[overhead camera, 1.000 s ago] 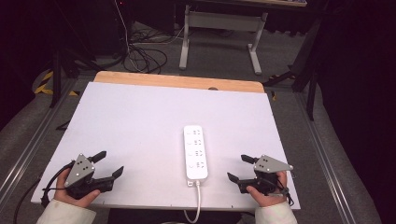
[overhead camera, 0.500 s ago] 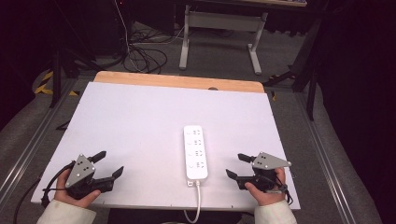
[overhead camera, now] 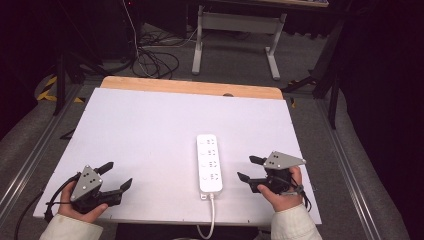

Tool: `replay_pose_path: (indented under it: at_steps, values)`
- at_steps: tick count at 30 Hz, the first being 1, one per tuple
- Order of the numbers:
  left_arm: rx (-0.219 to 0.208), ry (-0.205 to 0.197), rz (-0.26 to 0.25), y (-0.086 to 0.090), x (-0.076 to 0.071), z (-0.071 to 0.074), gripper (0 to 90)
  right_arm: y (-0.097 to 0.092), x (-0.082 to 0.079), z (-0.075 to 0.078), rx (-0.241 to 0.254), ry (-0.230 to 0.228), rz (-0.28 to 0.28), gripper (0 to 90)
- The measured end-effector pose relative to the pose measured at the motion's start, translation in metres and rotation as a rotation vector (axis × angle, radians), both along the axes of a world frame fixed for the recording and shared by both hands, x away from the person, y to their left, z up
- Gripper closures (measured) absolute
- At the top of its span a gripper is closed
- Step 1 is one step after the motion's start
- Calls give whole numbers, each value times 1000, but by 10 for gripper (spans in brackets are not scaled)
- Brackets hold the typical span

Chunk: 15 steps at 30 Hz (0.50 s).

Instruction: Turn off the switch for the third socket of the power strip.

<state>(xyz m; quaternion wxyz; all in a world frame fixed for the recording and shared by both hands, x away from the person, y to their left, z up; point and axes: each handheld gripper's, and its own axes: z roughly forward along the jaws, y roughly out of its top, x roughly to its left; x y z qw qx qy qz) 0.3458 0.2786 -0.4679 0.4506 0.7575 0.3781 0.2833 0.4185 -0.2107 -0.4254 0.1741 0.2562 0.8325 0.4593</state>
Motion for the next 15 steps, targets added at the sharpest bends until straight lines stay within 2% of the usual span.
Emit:
replay_pose_path:
  at_steps: [8,15]
  values:
    - [1,-6,3,0,0,0,209,15,10,11,-10,7,28,327]
    - [-2,-5,3,0,0,0,209,30,21,16,6,17,32,338]
